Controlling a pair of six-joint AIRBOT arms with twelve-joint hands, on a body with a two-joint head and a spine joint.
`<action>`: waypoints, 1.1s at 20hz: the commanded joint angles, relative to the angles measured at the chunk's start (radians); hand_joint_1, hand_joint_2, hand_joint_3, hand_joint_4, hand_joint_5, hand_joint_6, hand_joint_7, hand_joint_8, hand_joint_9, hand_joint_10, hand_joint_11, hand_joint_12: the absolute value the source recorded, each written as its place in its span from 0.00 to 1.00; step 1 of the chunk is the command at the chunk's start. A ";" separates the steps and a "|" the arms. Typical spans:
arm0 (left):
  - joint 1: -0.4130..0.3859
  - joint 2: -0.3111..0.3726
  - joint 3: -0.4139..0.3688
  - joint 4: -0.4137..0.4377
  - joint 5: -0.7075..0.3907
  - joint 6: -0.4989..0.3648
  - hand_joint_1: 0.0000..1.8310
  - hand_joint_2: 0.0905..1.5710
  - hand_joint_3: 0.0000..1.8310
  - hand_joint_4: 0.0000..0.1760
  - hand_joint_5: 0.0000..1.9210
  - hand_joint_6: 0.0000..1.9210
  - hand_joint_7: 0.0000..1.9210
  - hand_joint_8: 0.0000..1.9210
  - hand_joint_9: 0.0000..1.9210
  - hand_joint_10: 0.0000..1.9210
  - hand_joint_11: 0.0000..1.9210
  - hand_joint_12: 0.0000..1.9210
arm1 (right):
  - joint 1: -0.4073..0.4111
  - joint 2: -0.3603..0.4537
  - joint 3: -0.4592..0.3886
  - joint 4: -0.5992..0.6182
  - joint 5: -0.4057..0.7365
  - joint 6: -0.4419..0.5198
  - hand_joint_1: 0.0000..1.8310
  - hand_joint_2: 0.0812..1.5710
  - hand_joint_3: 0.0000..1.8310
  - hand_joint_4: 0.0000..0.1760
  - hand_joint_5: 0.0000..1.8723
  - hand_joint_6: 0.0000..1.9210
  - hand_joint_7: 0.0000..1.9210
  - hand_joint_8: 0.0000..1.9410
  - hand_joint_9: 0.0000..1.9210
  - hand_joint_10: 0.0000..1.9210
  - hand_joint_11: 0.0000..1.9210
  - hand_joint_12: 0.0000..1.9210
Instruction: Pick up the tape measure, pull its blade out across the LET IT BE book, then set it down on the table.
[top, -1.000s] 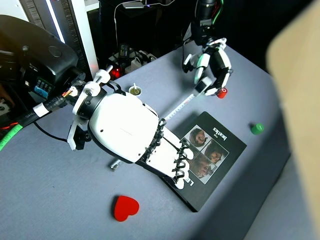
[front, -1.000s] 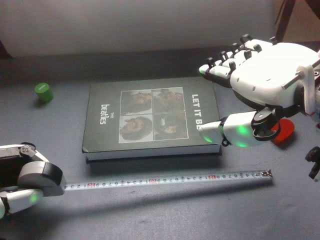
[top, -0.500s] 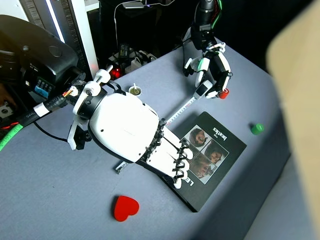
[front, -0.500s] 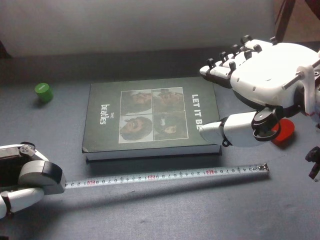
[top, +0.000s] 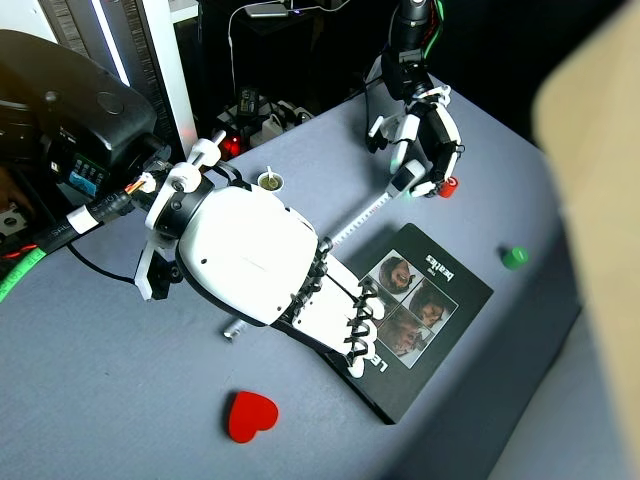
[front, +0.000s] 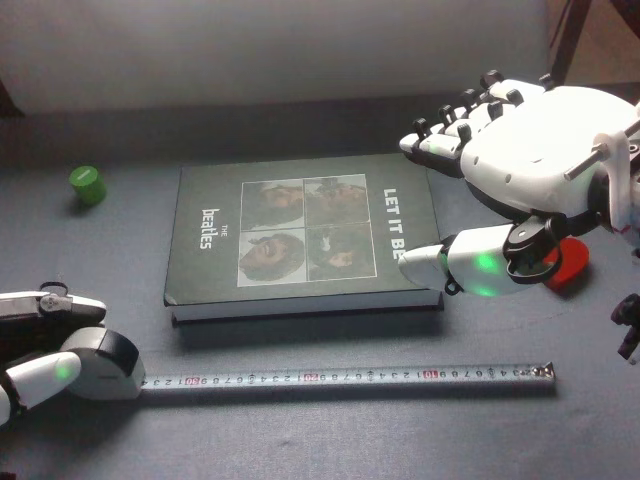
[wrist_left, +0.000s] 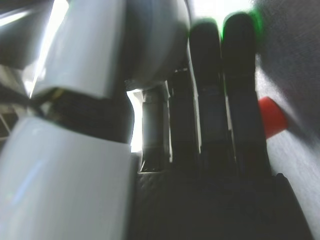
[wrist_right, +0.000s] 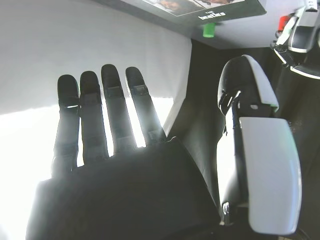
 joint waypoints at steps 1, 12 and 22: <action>0.001 -0.007 0.001 -0.020 -0.096 -0.007 0.47 0.71 0.00 0.00 0.41 0.03 0.45 0.02 0.38 0.08 0.22 0.49 | 0.016 0.006 -0.004 -0.055 0.022 0.000 0.07 0.68 0.00 0.00 0.07 0.00 0.11 0.00 0.09 0.00 0.00 0.32; 0.001 0.068 -0.008 -0.043 -0.101 0.013 0.23 0.64 0.00 0.00 0.26 0.00 0.28 0.00 0.24 0.00 0.10 0.43 | 0.019 0.014 -0.004 -0.055 0.013 0.001 0.06 0.69 0.00 0.00 0.08 0.00 0.11 0.00 0.09 0.00 0.00 0.33; -0.265 0.241 -0.047 0.102 0.103 0.206 0.23 0.64 0.00 0.00 0.26 0.00 0.29 0.01 0.25 0.01 0.11 0.44 | -0.032 0.038 -0.003 -0.055 -0.027 0.017 0.06 0.69 0.00 0.00 0.15 0.00 0.18 0.00 0.15 0.00 0.01 0.43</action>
